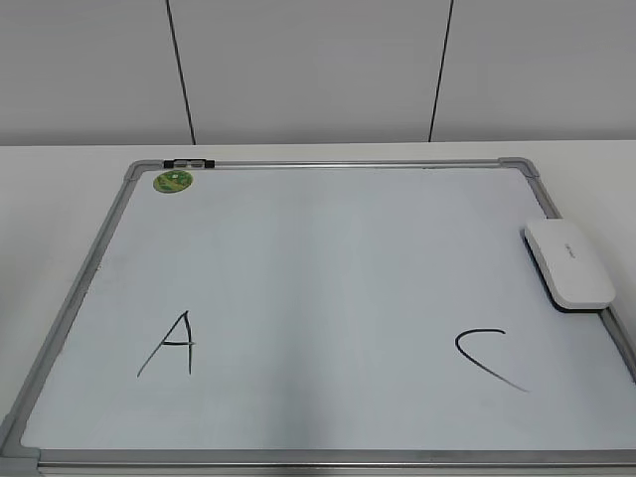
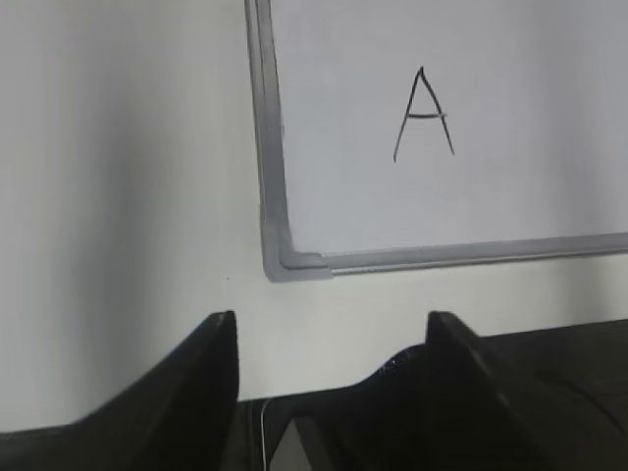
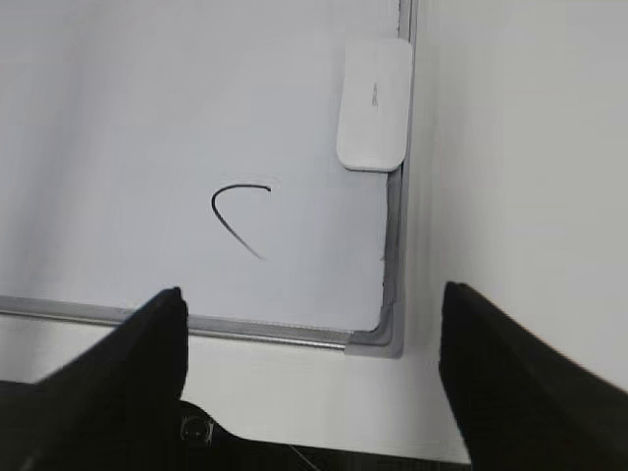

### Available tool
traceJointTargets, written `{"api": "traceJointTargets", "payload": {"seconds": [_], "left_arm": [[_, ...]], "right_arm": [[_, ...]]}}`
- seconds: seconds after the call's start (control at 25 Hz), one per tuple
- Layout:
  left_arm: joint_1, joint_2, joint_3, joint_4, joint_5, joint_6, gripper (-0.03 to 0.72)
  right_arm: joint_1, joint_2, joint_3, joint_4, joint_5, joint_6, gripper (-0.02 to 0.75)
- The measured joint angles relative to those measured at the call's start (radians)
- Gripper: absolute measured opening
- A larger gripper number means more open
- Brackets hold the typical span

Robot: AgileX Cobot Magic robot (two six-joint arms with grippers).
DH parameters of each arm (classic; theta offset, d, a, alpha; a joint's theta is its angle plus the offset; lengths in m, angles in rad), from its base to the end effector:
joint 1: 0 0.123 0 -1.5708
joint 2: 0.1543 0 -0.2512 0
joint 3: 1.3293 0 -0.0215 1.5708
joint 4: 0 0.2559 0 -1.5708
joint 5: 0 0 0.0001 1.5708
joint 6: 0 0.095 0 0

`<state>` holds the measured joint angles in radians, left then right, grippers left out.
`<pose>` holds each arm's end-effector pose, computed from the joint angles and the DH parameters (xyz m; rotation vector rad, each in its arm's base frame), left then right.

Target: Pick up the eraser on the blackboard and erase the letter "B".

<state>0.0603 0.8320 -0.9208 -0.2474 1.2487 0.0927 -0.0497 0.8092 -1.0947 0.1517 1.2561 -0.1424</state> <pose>0.1554 -0.0127 0.3177 0.0179 2.6141 -0.2827 0.1475 0.0063 0.3700 -0.1188 2.4386 0.1123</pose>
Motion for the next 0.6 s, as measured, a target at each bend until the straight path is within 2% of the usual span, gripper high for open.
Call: {"api": "traceJointTargets", "payload": {"seconds": [0.28, 0.4, 0.6], "left_arm": [[-0.006, -0.264, 0.216, 0.000, 0.005, -0.071, 0.425], [-0.026, -0.352, 0.244, 0.026, 0.007, -0.075, 0.421], [-0.047, -0.467, 0.251, 0.131, 0.012, -0.078, 0.421]], "right_arm": [[0.000, -0.135, 0.175, 0.007, 0.004, 0.006, 0.592], [0.000, -0.184, 0.226, 0.029, 0.005, 0.013, 0.592], [0.000, -0.324, 0.339, 0.022, 0.005, 0.021, 0.592]]}}
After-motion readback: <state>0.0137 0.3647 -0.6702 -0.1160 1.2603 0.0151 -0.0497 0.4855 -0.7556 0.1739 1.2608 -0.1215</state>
